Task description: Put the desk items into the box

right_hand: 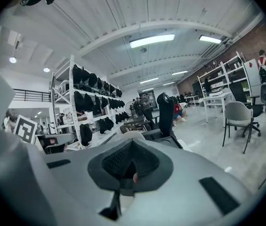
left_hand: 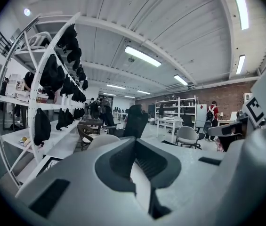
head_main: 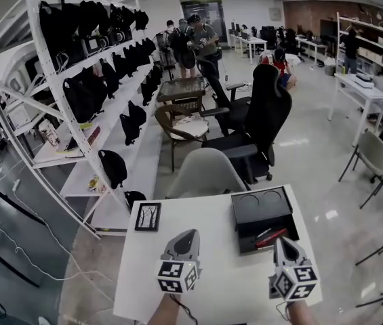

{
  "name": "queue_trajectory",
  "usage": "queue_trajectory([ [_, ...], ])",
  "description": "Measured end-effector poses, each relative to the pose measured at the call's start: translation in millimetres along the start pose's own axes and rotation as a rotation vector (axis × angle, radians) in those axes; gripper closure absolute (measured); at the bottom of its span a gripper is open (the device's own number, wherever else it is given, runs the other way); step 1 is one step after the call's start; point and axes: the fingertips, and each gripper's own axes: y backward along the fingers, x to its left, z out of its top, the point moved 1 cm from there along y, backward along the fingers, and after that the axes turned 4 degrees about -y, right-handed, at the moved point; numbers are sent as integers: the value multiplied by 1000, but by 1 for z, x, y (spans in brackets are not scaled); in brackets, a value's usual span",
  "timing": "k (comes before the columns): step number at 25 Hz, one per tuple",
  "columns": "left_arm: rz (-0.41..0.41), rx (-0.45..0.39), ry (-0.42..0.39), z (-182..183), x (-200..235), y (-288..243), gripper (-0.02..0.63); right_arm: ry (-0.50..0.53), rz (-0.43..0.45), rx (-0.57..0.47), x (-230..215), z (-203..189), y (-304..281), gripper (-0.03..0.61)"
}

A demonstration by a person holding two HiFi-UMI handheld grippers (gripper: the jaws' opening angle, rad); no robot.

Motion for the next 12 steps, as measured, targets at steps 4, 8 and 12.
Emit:
queue_trajectory([
  [4,-1,7,6,-1,0,1,607,-1,4,3,3,2,-1,575],
  [8,0,4,13,-2,3,0,607,-5,10,1,5,0,-5,575],
  [12,4,-1,16,-2,11,-1,607,-3,16,8,11,-1,-13,575],
])
